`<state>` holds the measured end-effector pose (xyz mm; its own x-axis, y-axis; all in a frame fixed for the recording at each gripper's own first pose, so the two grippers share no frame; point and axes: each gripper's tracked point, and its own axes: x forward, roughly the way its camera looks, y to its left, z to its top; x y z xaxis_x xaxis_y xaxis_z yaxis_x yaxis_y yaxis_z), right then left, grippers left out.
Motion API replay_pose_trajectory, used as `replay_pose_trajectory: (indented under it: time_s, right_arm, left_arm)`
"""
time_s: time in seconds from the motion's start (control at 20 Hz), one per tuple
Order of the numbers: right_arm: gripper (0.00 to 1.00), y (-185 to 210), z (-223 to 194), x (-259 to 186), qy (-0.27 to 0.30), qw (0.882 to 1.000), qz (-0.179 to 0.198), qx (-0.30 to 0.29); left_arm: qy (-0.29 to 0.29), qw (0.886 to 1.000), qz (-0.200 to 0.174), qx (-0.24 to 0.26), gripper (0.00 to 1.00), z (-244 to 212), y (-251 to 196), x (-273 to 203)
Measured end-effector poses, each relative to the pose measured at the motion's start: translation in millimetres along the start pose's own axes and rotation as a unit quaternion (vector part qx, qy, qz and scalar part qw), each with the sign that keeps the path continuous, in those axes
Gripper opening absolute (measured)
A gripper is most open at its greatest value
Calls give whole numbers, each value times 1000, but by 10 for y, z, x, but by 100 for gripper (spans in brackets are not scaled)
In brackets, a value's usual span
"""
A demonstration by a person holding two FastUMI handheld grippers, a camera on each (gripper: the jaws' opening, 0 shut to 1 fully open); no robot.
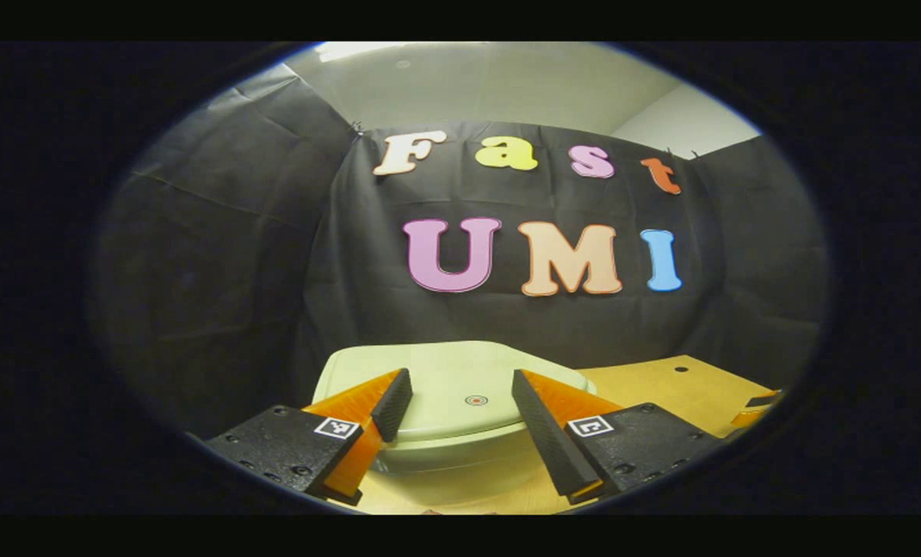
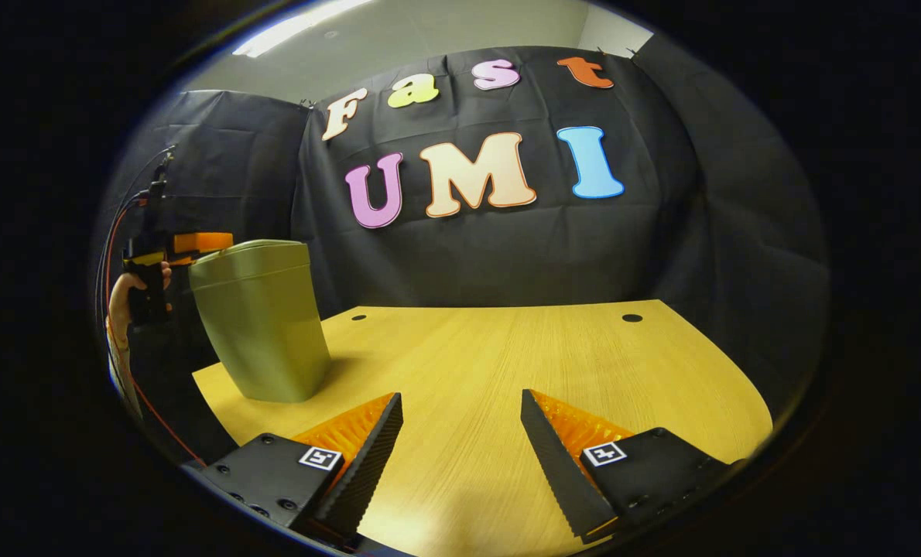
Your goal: Press the lid of the desktop garbage bin to open it, pick up the crumpled paper on the desktop and throw it into the bin, then pick up the pop can on the desktop and drop it into the bin, and finally close the garbage bin lid.
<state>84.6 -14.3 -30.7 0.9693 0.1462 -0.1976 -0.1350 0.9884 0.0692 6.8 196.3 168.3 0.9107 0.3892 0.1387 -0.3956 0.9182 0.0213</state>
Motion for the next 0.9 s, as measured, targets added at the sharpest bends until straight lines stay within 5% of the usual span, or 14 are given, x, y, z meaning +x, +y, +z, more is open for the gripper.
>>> replay_pose_trajectory:
  time_s: [0.9]
  right_arm:
    - [97, 79, -71, 92, 14, 1000, 1, -22]
  left_arm:
    - [4, 1000, -13, 15, 88, 48, 1, 78]
